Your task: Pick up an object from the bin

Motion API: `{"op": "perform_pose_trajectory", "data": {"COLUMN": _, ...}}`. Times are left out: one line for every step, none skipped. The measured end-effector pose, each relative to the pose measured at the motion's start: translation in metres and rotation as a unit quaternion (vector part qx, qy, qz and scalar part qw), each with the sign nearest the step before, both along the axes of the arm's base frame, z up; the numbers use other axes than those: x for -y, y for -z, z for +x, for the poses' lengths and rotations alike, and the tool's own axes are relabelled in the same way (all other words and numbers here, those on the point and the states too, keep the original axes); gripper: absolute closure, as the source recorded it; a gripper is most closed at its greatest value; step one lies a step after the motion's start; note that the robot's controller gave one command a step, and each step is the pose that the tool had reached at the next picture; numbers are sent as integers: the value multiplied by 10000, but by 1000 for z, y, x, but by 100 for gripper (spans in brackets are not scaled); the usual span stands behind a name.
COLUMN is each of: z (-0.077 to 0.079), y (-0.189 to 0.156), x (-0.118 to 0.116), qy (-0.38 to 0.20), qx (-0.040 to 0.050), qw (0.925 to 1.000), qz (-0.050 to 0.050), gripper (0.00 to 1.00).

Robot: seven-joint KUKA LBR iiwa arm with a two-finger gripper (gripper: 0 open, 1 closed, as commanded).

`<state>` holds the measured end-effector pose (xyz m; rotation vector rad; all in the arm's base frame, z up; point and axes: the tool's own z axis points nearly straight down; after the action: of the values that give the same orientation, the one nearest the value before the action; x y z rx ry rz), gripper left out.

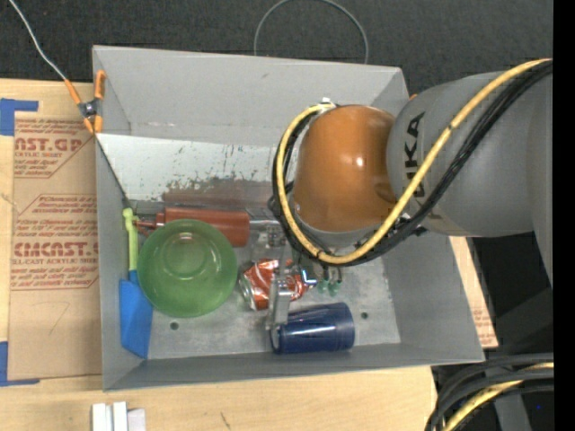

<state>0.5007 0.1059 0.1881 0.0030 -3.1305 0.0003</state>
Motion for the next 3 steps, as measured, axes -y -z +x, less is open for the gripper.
{"op": "perform_pose_trajectory", "data": {"z": 2, "y": -4, "x": 1, "qy": 9, "qx": 38, "qw": 10000, "qz": 4, "gripper": 0}}
{"op": "perform_pose_trajectory", "data": {"z": 5, "y": 53, "x": 25, "qy": -690, "qx": 7, "qw": 9976, "qz": 7, "gripper": 0}}
{"op": "perform_pose_trajectory", "data": {"z": 17, "y": 117, "x": -5, "qy": -1524, "qx": 34, "qw": 9883, "qz": 21, "gripper": 100}}
